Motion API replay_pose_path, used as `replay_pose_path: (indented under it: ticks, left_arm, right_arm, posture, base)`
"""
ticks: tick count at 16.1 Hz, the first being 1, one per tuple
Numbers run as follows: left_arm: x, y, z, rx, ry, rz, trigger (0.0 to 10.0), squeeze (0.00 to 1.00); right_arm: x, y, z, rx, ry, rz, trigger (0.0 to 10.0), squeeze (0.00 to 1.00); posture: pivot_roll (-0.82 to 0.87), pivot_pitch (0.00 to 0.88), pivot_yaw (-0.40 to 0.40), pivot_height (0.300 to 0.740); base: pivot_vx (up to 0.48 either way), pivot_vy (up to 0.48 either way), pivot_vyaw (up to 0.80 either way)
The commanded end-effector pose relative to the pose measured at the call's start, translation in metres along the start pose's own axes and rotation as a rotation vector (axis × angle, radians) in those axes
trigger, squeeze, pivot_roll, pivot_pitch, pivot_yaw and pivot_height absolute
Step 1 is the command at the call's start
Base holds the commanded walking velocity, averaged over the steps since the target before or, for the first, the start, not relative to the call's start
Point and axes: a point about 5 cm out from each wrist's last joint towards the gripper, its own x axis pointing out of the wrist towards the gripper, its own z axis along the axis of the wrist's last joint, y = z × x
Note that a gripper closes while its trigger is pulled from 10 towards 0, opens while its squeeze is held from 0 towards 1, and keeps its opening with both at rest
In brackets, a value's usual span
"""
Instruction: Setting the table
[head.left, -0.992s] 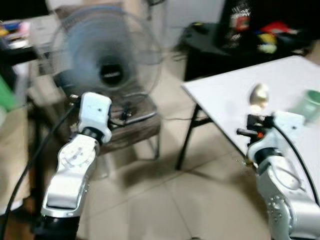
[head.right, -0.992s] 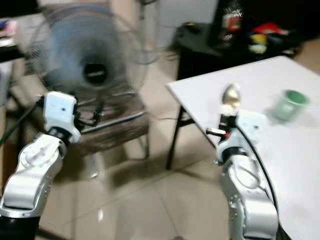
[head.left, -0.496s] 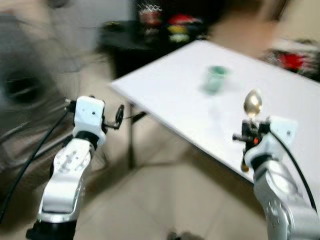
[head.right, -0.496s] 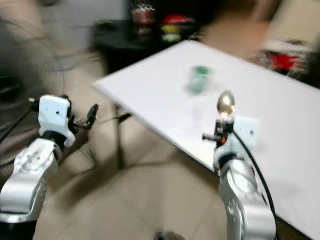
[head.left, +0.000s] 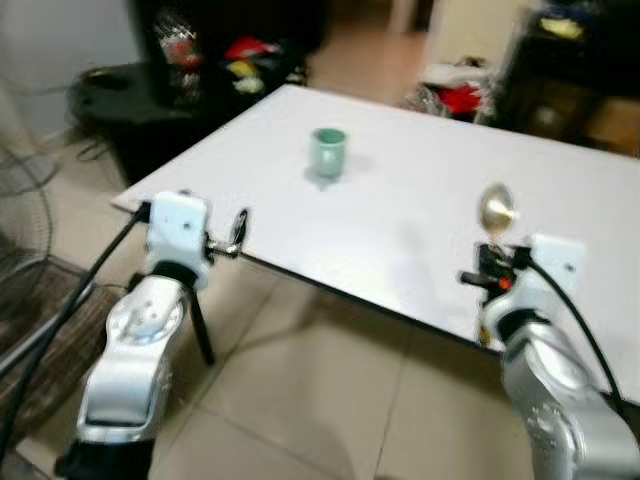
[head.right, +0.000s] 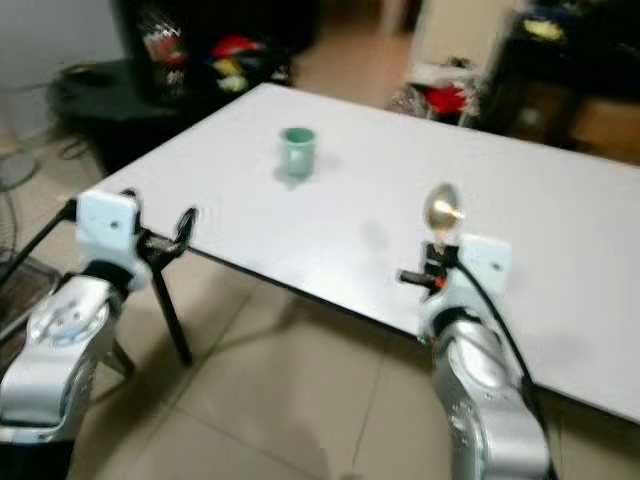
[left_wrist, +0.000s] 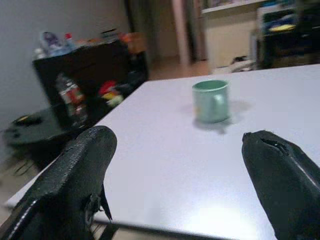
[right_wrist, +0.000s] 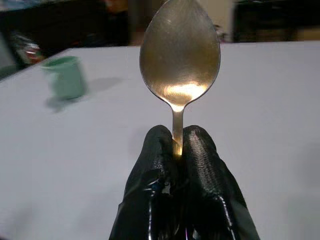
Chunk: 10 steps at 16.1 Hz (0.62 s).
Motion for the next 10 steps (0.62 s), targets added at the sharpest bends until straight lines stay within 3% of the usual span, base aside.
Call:
replay_pose_path:
  ticks: [1,7,10]
  left_arm:
    - [-0.0009,0.0044,-0.0018,0.005,0.009,0.010,10.0,0.00]
    - [0.0016,0.0057,-0.0013,0.012,0.010,-0.003,10.0,0.00]
    - [0.0031,0.0064,-0.0005,0.016,0.008,-0.010,10.0,0.00]
  right_arm:
    - [0.0006,0.0052,0.0017,0.005,-0.005,0.025,10.0,0.00]
    - [0.0000,0.0086,-0.0029,0.021,0.025,0.029,10.0,0.00]
    - [-0.0005,0.0094,-0.0032,0.037,0.022,0.029,10.0,0.00]
  posture:
    - [0.02,0.000,-0.015,0.740]
    - [0.02,0.000,-0.004,0.740]
    - [0.02,0.000,0.002,0.740]
  base:
    - [0.000,0.401,0.00]
    - [0.000,0.406,0.00]
    - [0.000,0.409,-0.80]
